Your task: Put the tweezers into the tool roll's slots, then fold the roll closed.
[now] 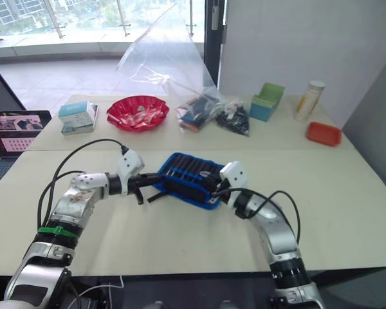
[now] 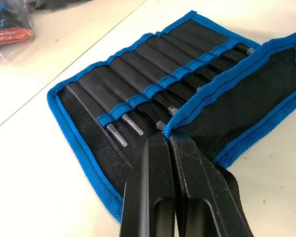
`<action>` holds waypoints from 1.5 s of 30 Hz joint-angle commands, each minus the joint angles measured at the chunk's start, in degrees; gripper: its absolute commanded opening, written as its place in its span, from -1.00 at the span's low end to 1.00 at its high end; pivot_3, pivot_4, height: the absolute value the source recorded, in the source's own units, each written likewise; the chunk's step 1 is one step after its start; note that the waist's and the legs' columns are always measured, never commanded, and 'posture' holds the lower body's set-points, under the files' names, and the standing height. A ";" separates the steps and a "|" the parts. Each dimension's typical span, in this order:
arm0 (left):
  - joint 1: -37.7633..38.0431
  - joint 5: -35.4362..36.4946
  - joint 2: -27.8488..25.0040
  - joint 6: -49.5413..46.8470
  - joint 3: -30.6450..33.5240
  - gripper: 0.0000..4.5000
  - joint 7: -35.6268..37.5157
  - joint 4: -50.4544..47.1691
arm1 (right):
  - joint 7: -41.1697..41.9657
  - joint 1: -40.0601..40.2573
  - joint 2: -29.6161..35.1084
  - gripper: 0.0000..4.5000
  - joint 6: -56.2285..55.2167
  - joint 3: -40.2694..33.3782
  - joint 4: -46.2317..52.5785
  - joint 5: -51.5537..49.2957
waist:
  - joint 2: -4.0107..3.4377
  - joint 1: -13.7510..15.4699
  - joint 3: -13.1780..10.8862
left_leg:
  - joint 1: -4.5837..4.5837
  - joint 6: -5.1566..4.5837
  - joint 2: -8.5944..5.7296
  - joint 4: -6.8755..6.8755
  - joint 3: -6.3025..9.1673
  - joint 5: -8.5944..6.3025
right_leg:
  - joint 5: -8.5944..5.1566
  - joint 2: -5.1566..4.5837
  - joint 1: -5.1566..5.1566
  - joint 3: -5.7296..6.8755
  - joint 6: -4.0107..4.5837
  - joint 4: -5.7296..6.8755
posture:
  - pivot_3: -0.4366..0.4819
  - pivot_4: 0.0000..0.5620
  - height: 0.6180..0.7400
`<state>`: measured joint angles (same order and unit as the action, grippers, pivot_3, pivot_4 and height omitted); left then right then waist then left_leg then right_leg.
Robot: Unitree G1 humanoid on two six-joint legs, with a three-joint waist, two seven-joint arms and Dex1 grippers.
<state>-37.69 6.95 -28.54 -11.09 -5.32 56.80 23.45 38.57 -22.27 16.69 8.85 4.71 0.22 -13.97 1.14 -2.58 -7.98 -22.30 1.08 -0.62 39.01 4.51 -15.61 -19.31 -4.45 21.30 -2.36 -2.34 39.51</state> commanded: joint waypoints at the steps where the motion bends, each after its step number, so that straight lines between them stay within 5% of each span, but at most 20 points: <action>1: -1.65 0.10 1.23 -0.47 0.25 -0.87 -1.59 1.08 | 0.28 -1.76 0.56 -1.00 -0.22 -0.95 1.61 -0.67 | 0.00 -0.03 0.00 | 0.00 0.00 0.00 0.00 0.00 0.00 | 0.00 0.00 0.00 0.00 0.00 0.00 | -0.05 -0.47 1.00; 14: -2.50 5.06 0.46 -3.35 6.40 0.98 -2.35 -1.12 | 0.46 -1.07 -1.00 -1.00 0.10 1.34 2.83 -0.63 | 0.00 -0.24 0.00 | 0.00 0.00 0.03 -0.02 0.00 0.00 | 0.00 0.02 0.04 0.00 0.00 0.03 | -0.05 -0.47 1.00; 16: -0.72 6.74 0.55 -3.14 7.28 0.98 -1.54 -4.83 | -0.94 -1.33 -2.15 -1.00 -0.28 2.38 1.58 0.77 | 0.00 -0.23 0.00 | -0.01 0.00 0.03 -0.01 0.00 0.00 | 0.00 0.01 0.04 0.00 0.00 0.03 | -0.05 -0.47 1.00; 23: 5.79 7.79 1.51 -4.49 3.73 0.04 -0.24 -13.35 | -5.56 -1.53 -5.35 -1.00 -1.25 6.14 -2.35 6.47 | 0.00 -0.15 0.00 | 0.02 0.01 0.02 -0.02 0.00 0.00 | 0.00 -0.01 0.06 -0.03 0.00 0.13 | -0.05 -0.47 1.00; 30: 2.57 1.84 4.53 -0.60 -1.61 -0.99 -3.41 -5.51 | -9.25 -3.32 -9.27 -1.00 -0.52 7.21 -7.80 9.11 | 0.00 -0.06 0.00 | 0.01 0.05 0.00 -0.01 0.00 0.03 | 0.00 0.00 0.06 -0.03 0.00 0.14 | -0.05 -0.47 1.00; 37: -1.24 -4.47 8.17 5.50 -4.49 -1.00 -8.54 9.99 | -14.20 -4.80 -9.55 -1.00 -4.62 8.16 -18.73 15.15 | 0.00 -0.36 0.01 | 0.08 0.05 0.00 -0.04 -0.01 0.03 | 0.00 0.00 0.06 -0.02 0.00 0.18 | -0.05 -0.47 1.00; 45: -3.45 -10.10 6.03 7.06 -7.50 -1.00 -10.24 21.72 | -16.72 -3.31 -2.02 -1.00 -7.37 7.54 -22.49 20.01 | 0.06 0.36 0.19 | 0.95 -0.25 -0.17 -0.08 0.07 -0.14 | -0.01 -0.14 -0.83 -0.01 -0.02 -0.20 | -0.05 -0.47 1.00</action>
<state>-42.46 -0.11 -20.49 -2.35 -12.66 48.87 39.40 22.50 -27.49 12.97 0.18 14.50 -20.83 6.01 1.20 -2.22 -7.79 -21.11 0.79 -0.73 38.86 4.57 -15.77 -19.33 -4.55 20.19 -2.38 -2.36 39.16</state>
